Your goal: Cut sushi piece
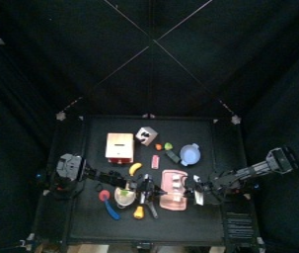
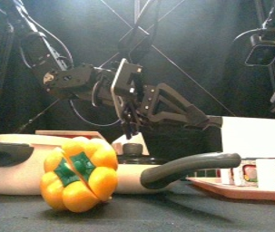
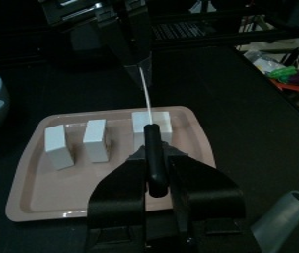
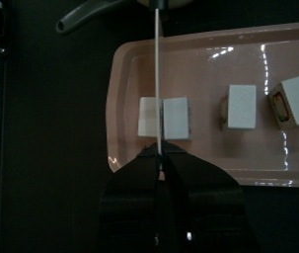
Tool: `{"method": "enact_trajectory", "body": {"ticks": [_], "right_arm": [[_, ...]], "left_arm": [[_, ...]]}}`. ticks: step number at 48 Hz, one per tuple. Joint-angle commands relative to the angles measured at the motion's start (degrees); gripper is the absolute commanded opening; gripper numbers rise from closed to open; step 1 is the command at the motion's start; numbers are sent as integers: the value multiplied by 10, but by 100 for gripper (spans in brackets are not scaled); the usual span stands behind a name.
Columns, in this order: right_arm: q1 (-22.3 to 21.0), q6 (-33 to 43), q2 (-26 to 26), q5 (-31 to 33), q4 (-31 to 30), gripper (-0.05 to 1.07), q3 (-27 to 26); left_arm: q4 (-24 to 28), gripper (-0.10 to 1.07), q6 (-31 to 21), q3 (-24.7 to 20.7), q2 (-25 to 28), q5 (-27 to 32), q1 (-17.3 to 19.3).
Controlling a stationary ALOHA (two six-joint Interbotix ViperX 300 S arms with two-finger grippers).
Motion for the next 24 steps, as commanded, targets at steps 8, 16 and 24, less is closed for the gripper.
{"method": "enact_trajectory", "body": {"ticks": [8, 16, 24], "right_arm": [[-4, 0, 10, -14, 5, 43, -18], [-4, 1, 27, -18, 11, 43, -18], [-4, 1, 61, -29, 17, 43, -20]], "left_arm": [[-1, 43, 2, -19, -1, -3, 6], [-2, 43, 1, -18, 5, -2, 6], [-2, 43, 0, -18, 11, -1, 6]]}}
